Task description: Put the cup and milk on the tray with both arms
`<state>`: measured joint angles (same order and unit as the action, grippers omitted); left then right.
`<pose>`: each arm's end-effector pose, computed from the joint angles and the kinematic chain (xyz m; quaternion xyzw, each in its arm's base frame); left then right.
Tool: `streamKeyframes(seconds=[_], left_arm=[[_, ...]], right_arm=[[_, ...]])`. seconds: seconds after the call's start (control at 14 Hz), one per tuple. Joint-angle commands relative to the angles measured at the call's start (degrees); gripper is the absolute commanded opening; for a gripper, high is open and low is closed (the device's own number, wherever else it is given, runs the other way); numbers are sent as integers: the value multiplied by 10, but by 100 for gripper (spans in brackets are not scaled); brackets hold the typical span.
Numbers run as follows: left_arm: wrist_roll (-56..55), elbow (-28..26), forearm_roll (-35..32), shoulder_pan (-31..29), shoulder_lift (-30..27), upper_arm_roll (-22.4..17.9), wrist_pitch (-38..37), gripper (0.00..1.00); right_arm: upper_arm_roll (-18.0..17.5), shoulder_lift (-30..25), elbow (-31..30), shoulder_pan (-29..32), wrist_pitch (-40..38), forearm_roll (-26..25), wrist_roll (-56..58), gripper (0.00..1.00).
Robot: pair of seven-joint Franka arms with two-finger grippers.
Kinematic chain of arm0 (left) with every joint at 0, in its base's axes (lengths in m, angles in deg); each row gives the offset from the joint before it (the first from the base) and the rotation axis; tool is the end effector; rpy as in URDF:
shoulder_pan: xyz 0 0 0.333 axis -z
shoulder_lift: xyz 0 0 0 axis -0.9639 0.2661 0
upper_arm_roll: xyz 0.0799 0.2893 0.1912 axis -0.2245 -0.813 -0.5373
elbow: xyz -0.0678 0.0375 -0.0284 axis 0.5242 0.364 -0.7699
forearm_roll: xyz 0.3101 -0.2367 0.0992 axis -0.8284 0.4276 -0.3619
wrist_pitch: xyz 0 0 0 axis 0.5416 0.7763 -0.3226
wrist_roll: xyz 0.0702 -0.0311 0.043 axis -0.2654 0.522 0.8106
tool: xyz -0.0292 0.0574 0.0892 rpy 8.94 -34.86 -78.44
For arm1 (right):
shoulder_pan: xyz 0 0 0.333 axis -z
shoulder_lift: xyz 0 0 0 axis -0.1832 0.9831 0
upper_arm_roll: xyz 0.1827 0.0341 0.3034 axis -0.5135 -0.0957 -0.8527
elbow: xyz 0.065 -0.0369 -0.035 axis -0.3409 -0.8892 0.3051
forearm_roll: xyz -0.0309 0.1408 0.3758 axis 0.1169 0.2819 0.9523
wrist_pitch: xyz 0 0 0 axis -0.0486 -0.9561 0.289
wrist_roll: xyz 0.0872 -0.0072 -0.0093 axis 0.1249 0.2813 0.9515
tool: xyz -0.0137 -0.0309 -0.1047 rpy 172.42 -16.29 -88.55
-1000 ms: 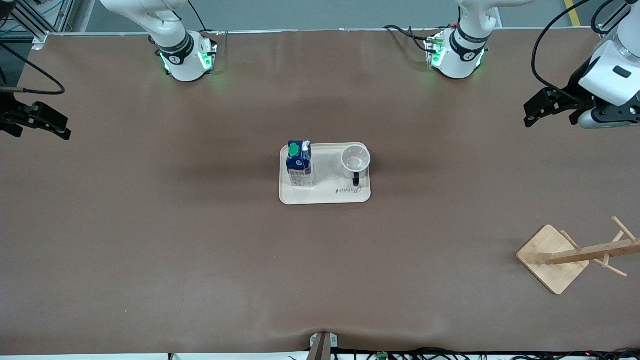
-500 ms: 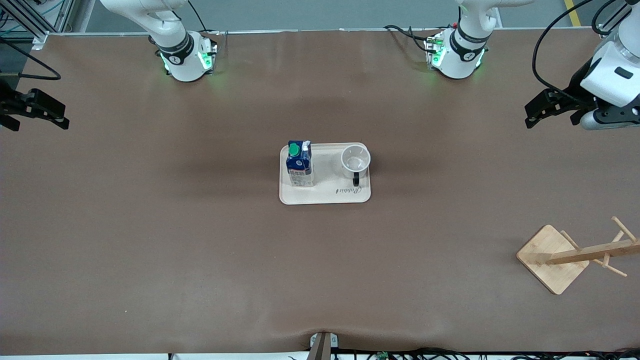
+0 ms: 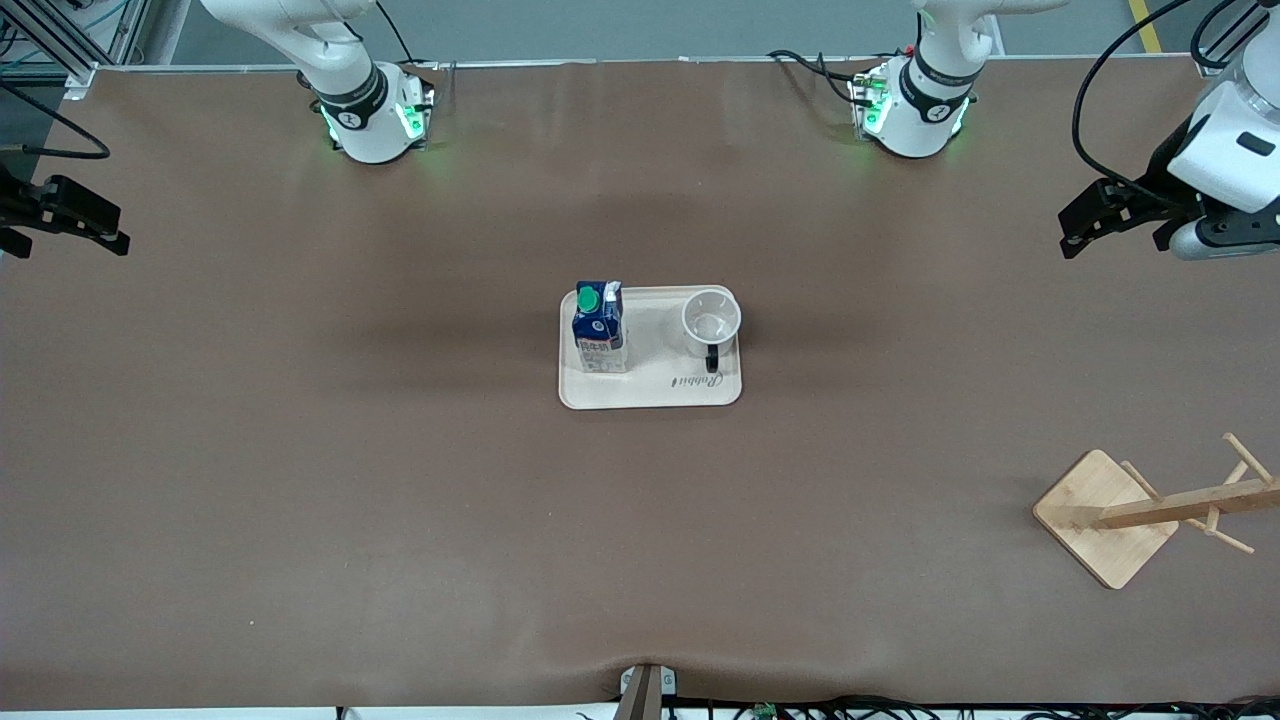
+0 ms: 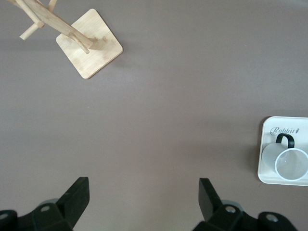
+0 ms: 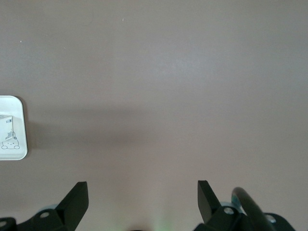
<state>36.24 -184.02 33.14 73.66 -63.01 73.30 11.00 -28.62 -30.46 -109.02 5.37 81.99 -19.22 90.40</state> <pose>0.5312 -0.0601 0.6678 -0.9991 -0.0282 -0.0206 0.0235 0.5547 -0.0219 0.6963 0.9994 0.0212 -0.0232 0.0167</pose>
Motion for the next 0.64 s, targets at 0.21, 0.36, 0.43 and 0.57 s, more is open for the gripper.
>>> streamKeyframes(seconds=[0.21,0.36,0.43,0.57], left_arm=[[5,15,-2,-1,8,2,-6,100],[5,15,0,-1,9,2,-8,100],[5,15,7,-1,9,2,-8,100],[5,15,9,-1,9,2,-8,100]], right_arm=[[-5,-5,3,11,-8,11,8,100],[-5,-5,3,11,-8,10,8,100],[-5,-5,3,11,-7,10,8,100],[-5,-5,3,11,-7,10,8,100]])
